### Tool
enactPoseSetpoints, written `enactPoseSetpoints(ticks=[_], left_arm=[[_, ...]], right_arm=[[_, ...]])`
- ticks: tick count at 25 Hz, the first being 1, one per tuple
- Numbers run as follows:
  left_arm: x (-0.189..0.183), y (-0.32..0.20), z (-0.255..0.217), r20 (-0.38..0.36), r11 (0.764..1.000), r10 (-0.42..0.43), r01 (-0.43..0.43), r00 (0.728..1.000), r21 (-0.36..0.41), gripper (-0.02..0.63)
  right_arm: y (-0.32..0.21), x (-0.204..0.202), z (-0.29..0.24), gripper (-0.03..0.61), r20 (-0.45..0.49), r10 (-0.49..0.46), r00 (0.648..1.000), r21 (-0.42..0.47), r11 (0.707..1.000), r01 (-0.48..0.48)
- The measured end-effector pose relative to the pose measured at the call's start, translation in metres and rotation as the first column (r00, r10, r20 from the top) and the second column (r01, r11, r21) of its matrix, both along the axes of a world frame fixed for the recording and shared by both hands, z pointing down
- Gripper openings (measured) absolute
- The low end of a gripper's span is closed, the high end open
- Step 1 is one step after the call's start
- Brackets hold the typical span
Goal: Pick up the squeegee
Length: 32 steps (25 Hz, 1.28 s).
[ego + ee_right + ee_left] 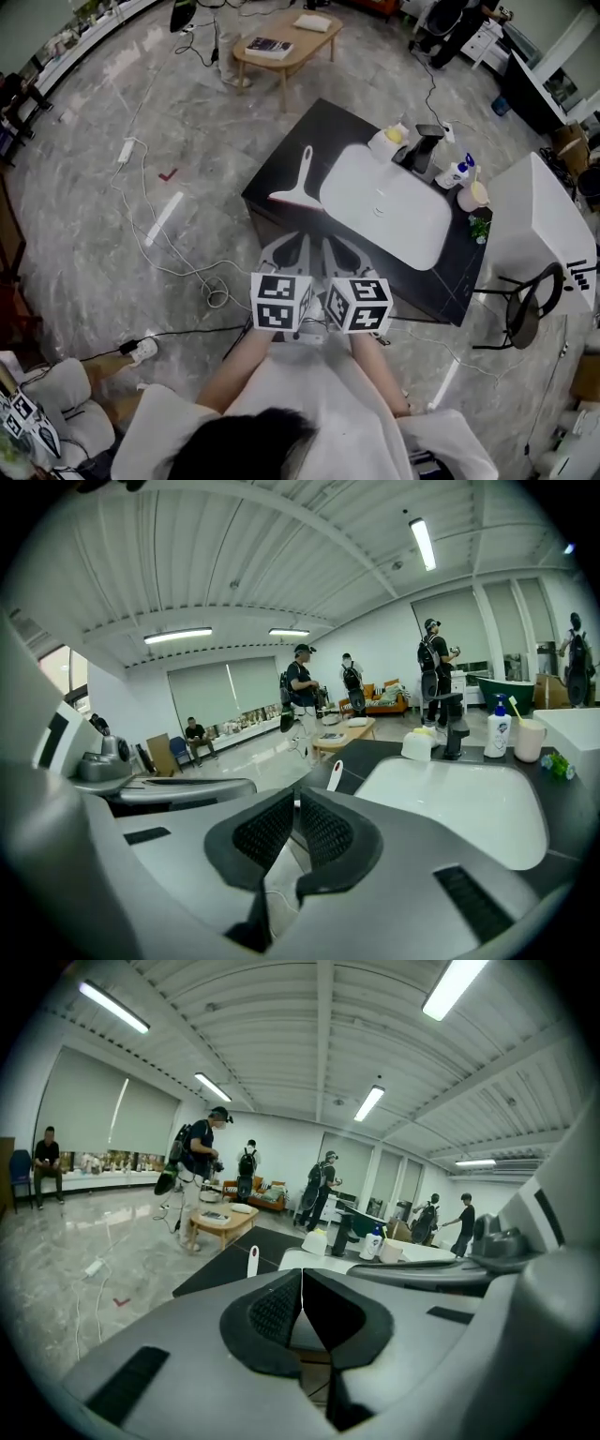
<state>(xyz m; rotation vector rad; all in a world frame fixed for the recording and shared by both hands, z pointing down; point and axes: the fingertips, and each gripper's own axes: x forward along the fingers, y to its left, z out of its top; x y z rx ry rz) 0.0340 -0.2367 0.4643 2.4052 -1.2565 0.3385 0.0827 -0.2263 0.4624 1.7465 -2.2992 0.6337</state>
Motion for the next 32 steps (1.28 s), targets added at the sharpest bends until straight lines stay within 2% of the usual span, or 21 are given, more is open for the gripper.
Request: enactPoseSetpoints(ticks=[13,21,28,29,30,31,32], left_arm=[[-0.06,-0.108,0.015,-0.016,0.998,0.032,-0.033,0.999,-0.06,0.026],[-0.072,-0.138,0.025,-0.025,0.992,0.084,-0.085,0.996,-0.089,0.026],[-0.067,-0.149,0.021,-0.038,0.991,0.113,-0.115,0.993,-0.073,0.026],[-0.066,-0.15,0.02,-0.035,0.991,0.114,-0.116,0.993,-0.07,0.026],[-0.065,-0.151,0.02,-0.031,0.991,0.115,-0.117,0.993,-0.068,0.026],[-0.064,-0.151,0.02,-0.028,0.991,0.117,-0.119,0.993,-0.067,0.026],[-0.063,-0.151,0.02,-0.026,0.991,0.119,-0.12,0.993,-0.065,0.026]], right_arm=[[-0.097,-0.053,0.021,0.029,-0.028,0.056,0.998,-0.121,0.991,-0.059],[-0.12,-0.064,0.033,0.029,-0.047,0.101,0.994,-0.16,0.981,-0.107],[-0.133,-0.046,0.029,0.029,-0.071,0.158,0.985,-0.147,0.975,-0.167],[-0.136,-0.044,0.028,0.034,-0.066,0.159,0.985,-0.147,0.975,-0.167],[-0.138,-0.044,0.028,0.068,-0.055,0.155,0.986,-0.151,0.975,-0.162],[-0.139,-0.044,0.029,0.152,-0.041,0.151,0.988,-0.157,0.975,-0.156],[-0.14,-0.043,0.03,0.169,-0.03,0.15,0.988,-0.163,0.975,-0.153]])
